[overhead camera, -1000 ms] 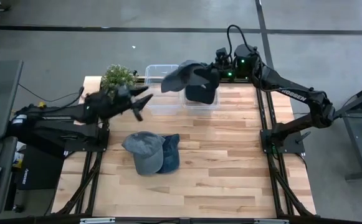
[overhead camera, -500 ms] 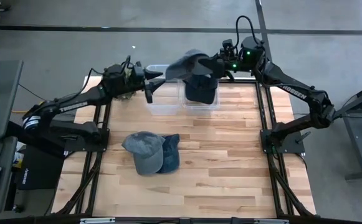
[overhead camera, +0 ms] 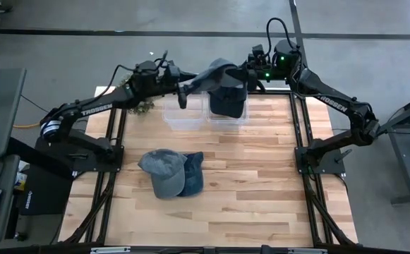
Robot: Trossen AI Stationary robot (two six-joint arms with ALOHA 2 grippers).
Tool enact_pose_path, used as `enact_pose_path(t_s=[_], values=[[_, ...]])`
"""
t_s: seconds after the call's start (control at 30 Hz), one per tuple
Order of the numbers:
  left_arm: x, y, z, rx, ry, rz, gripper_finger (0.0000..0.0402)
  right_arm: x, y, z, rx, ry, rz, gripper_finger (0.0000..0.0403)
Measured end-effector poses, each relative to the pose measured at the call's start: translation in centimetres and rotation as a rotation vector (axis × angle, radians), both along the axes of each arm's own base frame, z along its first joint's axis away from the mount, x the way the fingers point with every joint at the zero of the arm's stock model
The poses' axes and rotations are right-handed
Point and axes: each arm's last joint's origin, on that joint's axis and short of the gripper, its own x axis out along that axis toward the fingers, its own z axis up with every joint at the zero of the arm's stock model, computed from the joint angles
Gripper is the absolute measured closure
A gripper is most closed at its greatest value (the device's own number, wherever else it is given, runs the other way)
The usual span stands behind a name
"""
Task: Pick & Place hat
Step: Put the right gray cap into the left transparent bin
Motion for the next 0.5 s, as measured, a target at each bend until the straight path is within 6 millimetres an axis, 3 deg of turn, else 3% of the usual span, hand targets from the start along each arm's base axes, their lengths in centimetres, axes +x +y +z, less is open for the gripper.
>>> enact_pose_path(t_s=[0.2, 0.5], values=[[2.2, 0.7, 0.5, -0.016, -0.002, -0.037, 0.0220, 0.0, 0.1, 0.0, -0.017, -0.001, 0.046, 0.0403], [3.2, 1.3, 1.2, -0.013, -0.007, -0.024, 0.0226, 0.0, 0.4, 0.0, -0.015, -0.005, 0.127, 0.0403]])
